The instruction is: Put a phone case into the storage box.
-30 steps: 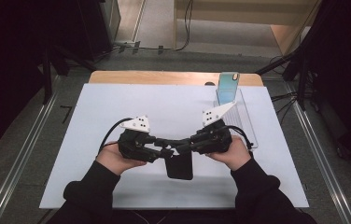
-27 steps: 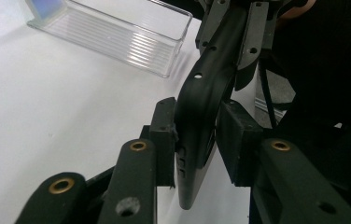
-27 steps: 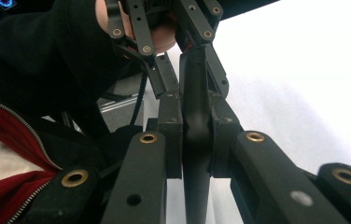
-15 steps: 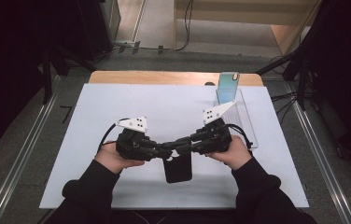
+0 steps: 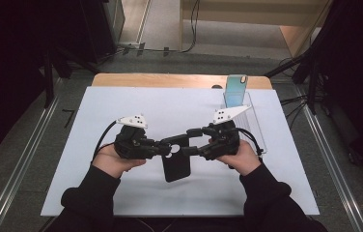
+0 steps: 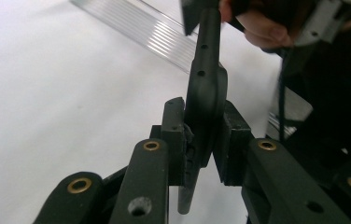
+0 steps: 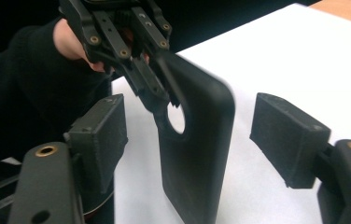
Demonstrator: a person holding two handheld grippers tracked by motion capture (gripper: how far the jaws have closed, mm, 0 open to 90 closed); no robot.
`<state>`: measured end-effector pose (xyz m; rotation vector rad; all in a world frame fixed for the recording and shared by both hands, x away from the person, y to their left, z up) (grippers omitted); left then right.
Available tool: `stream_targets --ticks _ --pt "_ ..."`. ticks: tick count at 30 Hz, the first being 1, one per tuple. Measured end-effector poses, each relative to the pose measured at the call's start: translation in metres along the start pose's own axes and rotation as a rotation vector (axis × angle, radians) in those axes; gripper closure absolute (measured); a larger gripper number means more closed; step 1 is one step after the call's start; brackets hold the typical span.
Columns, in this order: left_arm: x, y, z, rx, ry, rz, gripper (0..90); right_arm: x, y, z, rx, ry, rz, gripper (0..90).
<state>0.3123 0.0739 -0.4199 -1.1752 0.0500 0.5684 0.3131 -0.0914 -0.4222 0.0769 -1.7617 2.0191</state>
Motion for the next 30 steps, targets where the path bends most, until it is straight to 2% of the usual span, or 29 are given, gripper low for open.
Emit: stream_targets --ticks 5,6,8,9,12,15,17,20,23,24,26,30 --pt "0.005 -0.005 0.005 -0.026 -0.061 0.023 76.7 0.000 0.000 -0.002 -0.025 0.034 0.034 16.9" --pt "0.007 -0.006 0.006 -0.035 -0.077 0.023 76.7 0.000 0.000 -0.003 -0.028 0.042 0.028 14.2" --pt "0.008 -0.008 0.007 -0.049 -0.099 0.040 76.6 0.000 0.000 -0.005 -0.027 0.061 0.025 6.6" --pt "0.009 -0.009 0.008 -0.052 -0.105 0.047 76.6 -0.001 0.000 -0.006 -0.025 0.088 0.026 0.0" --pt "0.011 -0.011 0.010 -0.057 -0.142 0.067 76.6 -0.004 0.002 -0.008 -0.016 0.157 0.034 0.0" --pt "0.011 -0.011 0.009 -0.054 -0.183 0.072 76.4 -0.004 0.004 -0.010 -0.044 0.184 0.036 0.0" --pt "0.012 -0.012 0.009 -0.057 -0.206 0.079 76.4 -0.003 0.007 -0.013 -0.043 0.210 0.032 0.0" --pt "0.012 -0.014 0.011 -0.072 -0.226 0.098 76.5 -0.002 0.009 -0.018 -0.042 0.250 0.013 0.0" --pt "0.013 -0.016 0.013 -0.086 -0.250 0.109 76.5 -0.003 0.014 -0.025 -0.013 0.294 -0.026 0.0" --pt "0.012 -0.017 0.013 -0.090 -0.257 0.109 76.4 -0.003 0.016 -0.027 -0.002 0.293 -0.035 0.0" --pt "0.012 -0.017 0.013 -0.096 -0.273 0.106 76.5 -0.002 0.019 -0.030 -0.004 0.298 -0.024 0.0" --pt "0.010 -0.017 0.009 -0.095 -0.284 0.134 76.5 -0.002 0.023 -0.037 -0.010 0.357 -0.030 0.0"
Point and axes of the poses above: each handheld gripper's, and its own axes: z roughly backward along the jaws, y roughly out of its underside, x roughly to its left, the point moved 7 cm from there along -z, roughly forward along the jaws, and after that the axes turned 14 degrees about -x, right-handed, at the moved point
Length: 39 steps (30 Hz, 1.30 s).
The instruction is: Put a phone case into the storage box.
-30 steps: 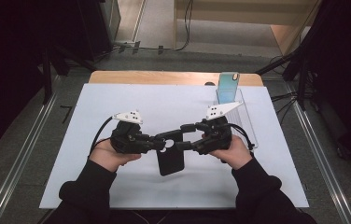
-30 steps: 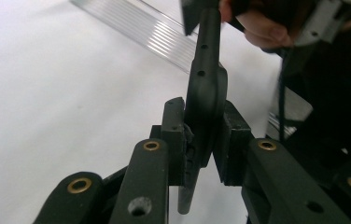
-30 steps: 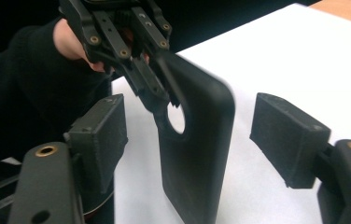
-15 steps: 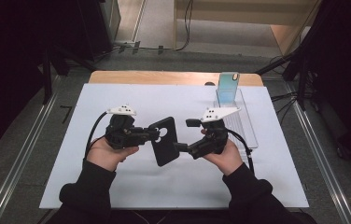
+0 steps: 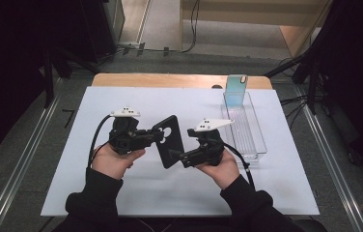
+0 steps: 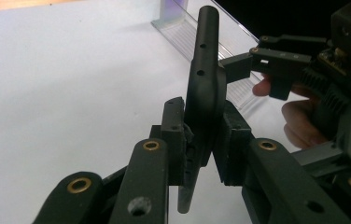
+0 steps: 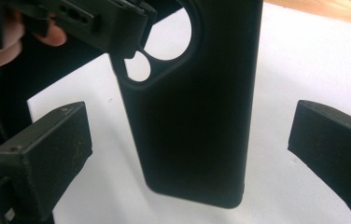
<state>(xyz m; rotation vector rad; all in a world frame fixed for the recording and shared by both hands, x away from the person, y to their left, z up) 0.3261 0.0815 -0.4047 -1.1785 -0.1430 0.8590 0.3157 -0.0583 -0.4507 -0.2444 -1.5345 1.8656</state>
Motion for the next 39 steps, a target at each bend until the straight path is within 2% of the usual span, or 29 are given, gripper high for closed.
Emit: stream_targets --ticks 3,8,19,22,28,31,33,36,39 --pt "-0.001 0.002 -0.003 0.020 -0.009 0.015 76.4 0.002 0.004 -0.005 0.002 0.018 -0.009 0.0" --pt "-0.006 0.006 -0.007 0.030 -0.008 0.016 76.4 0.005 0.005 -0.012 -0.008 0.040 -0.001 0.0" --pt "-0.019 0.011 -0.014 0.038 0.026 0.019 76.4 0.006 0.009 -0.020 0.005 0.104 0.021 0.0" --pt "-0.022 0.011 -0.015 0.038 0.030 0.015 76.2 0.005 0.011 -0.019 0.003 0.125 0.031 12.0" --pt "-0.023 0.010 -0.013 0.034 0.041 0.009 75.2 0.007 0.009 -0.017 -0.002 0.119 0.049 13.7" --pt "-0.023 0.006 -0.010 0.020 0.047 0.019 69.2 0.006 0.009 -0.017 -0.006 0.119 0.049 13.9" --pt "-0.023 0.004 -0.008 0.006 0.052 0.003 64.6 0.003 0.009 -0.016 -0.003 0.120 0.047 13.9" --pt "-0.021 0.000 -0.004 -0.007 0.056 0.019 59.8 -0.005 0.009 -0.015 -0.001 0.134 0.043 13.9" --pt "-0.018 0.000 -0.002 0.013 0.075 0.021 50.9 -0.013 0.009 -0.013 0.002 0.151 0.036 13.9"
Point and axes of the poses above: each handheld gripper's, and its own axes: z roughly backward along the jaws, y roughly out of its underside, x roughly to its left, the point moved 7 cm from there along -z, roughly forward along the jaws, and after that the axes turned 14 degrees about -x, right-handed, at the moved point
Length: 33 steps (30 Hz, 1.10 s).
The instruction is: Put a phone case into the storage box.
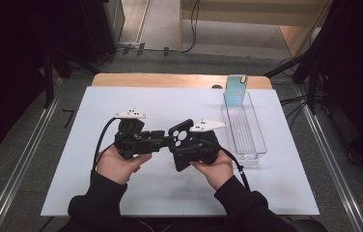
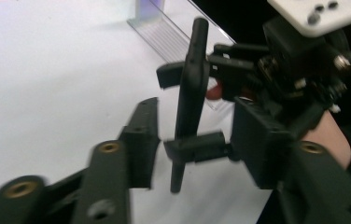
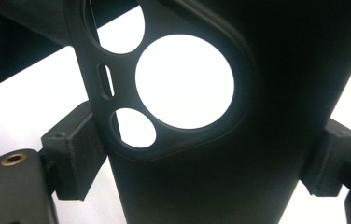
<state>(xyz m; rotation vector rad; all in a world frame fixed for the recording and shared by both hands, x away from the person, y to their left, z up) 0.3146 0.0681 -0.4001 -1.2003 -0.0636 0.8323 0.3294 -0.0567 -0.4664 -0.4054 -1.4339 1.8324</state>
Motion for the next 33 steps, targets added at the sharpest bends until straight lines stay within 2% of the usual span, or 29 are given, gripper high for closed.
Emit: stream_targets --ticks 3,6,13,18,21,25,29,33 --pt "0.002 0.003 0.000 0.021 0.007 -0.023 43.7 -0.007 -0.001 0.001 0.000 0.014 -0.013 13.9" --pt "0.004 0.008 -0.001 0.047 0.038 -0.035 38.5 -0.014 -0.002 0.003 -0.002 0.018 -0.014 13.9" --pt "0.012 0.019 -0.003 0.051 0.098 -0.092 31.6 -0.026 -0.004 0.008 0.004 0.020 -0.022 13.9" --pt "0.025 0.033 -0.004 0.065 0.092 -0.122 31.6 -0.029 -0.007 0.012 0.000 0.018 -0.027 13.9" --pt "0.035 0.040 -0.003 0.058 0.089 -0.115 31.5 -0.030 -0.009 0.014 -0.004 0.015 -0.022 13.9" --pt "0.046 0.052 0.001 0.077 0.074 -0.144 31.5 -0.031 -0.011 0.017 -0.012 0.010 -0.019 13.9" --pt "0.052 0.064 0.006 0.095 0.057 -0.170 31.5 -0.031 -0.013 0.020 -0.012 -0.003 -0.023 13.8" --pt "0.056 0.075 0.011 0.109 0.061 -0.191 31.4 -0.032 -0.013 0.021 -0.008 -0.016 -0.030 13.9"
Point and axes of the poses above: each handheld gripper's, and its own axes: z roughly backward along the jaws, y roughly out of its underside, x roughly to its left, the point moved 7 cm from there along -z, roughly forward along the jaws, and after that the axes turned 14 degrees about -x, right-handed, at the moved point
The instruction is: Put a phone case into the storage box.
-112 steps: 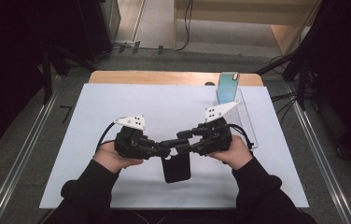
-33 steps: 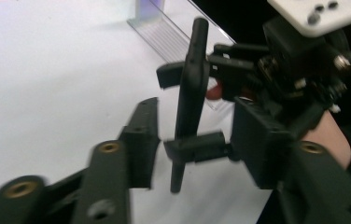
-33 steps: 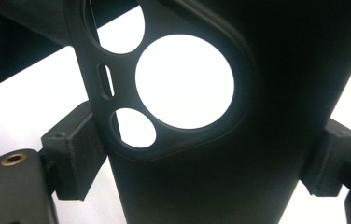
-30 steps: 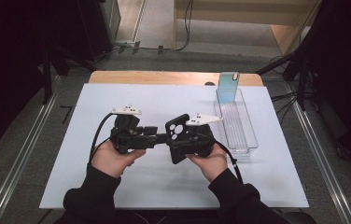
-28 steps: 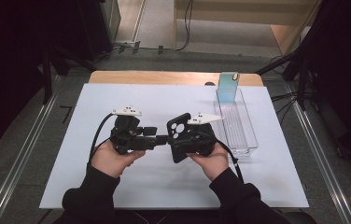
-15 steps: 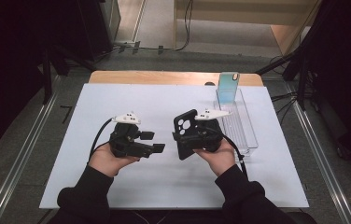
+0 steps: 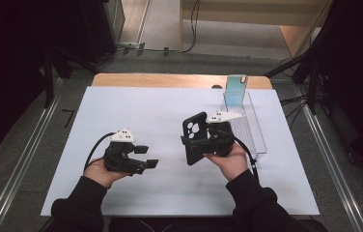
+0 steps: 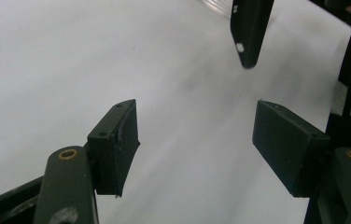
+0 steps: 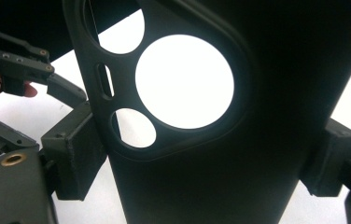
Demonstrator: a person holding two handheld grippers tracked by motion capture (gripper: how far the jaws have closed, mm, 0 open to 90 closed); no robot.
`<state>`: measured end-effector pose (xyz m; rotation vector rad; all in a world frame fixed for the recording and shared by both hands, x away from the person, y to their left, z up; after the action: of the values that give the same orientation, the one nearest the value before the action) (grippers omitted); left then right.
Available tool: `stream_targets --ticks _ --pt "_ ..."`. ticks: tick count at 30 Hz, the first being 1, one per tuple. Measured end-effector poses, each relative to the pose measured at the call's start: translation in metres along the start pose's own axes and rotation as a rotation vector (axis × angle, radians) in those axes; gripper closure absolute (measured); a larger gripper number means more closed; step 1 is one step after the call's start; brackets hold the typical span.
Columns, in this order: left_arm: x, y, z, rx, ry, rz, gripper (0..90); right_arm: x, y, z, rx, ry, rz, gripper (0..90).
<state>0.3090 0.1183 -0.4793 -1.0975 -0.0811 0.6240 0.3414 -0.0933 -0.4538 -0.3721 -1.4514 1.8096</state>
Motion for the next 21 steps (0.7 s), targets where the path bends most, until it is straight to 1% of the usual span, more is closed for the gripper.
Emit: stream_targets --ticks 3,8,10,15,18,19,21 --pt "0.002 0.009 0.003 0.013 -0.009 0.001 31.5 -0.001 -0.001 0.001 0.005 -0.001 -0.001 13.9" --pt "0.004 0.017 0.007 0.020 -0.018 0.015 31.5 -0.003 -0.006 0.006 0.005 0.002 0.011 13.9" --pt "0.004 0.020 0.008 0.025 -0.023 0.014 31.5 -0.006 -0.007 0.007 0.010 0.005 0.012 13.9" --pt "0.003 0.027 0.010 0.033 -0.031 0.028 31.5 -0.012 -0.014 0.014 0.012 0.004 0.006 13.9" --pt "0.003 0.030 0.012 0.039 -0.043 0.037 31.5 -0.016 -0.021 0.019 0.002 0.007 0.005 13.9" --pt "0.004 0.031 0.012 0.040 -0.052 0.044 31.4 -0.017 -0.023 0.021 -0.002 0.009 0.002 13.9" --pt "0.004 0.032 0.012 0.044 -0.068 0.045 31.4 -0.021 -0.027 0.025 -0.009 0.015 0.003 13.9"
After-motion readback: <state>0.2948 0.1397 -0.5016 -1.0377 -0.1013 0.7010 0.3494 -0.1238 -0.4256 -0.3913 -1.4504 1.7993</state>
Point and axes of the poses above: each handheld gripper's, and its own axes: z roughly backward along the jaws, y roughly out of its underside, x roughly to its left, the point moved 7 cm from there along -z, roughly forward along the jaws, and after that the axes turned 14 degrees about -x, right-handed, at the moved point
